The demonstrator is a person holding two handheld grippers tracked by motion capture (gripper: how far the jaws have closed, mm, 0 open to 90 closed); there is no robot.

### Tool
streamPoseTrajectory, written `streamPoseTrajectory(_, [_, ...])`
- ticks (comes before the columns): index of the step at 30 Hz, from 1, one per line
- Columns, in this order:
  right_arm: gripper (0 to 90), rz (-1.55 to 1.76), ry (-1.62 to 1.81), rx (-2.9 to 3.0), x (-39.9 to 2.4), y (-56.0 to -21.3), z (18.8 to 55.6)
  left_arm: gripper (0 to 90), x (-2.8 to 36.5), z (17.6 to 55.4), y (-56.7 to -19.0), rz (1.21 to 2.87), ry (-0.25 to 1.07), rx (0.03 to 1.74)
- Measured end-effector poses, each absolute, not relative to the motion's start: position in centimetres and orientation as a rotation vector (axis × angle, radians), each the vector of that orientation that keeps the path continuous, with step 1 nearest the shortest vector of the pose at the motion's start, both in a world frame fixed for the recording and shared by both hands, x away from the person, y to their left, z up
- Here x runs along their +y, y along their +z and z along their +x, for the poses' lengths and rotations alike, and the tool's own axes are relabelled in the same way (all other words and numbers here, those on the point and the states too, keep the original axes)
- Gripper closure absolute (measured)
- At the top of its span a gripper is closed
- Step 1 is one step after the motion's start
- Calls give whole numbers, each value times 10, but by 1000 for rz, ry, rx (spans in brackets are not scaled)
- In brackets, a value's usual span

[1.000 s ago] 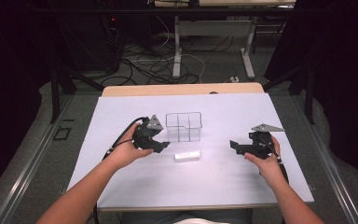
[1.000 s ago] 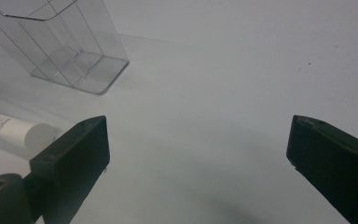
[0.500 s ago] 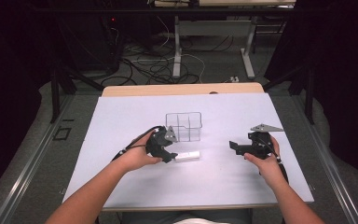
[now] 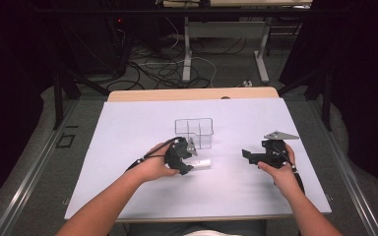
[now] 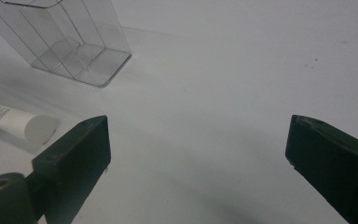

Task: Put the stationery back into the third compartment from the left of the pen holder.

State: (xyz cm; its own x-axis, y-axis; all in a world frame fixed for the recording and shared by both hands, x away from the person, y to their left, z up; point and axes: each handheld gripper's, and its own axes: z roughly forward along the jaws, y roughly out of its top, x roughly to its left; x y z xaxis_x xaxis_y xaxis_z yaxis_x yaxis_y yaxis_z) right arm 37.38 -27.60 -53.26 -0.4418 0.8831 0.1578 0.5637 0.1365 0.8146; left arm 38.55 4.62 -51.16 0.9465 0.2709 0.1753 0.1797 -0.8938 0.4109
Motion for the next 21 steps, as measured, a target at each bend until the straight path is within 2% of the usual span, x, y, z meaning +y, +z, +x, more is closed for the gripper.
streamPoseTrajectory(13, [65, 1389, 1207, 2073, -275, -534, 374, 477, 33, 383, -523, 2784, 323, 272])
streamPoseTrajectory(21, [66, 1378, 1204, 2082, -275, -535, 374, 540, 31, 383, -526, 2814, 319, 258])
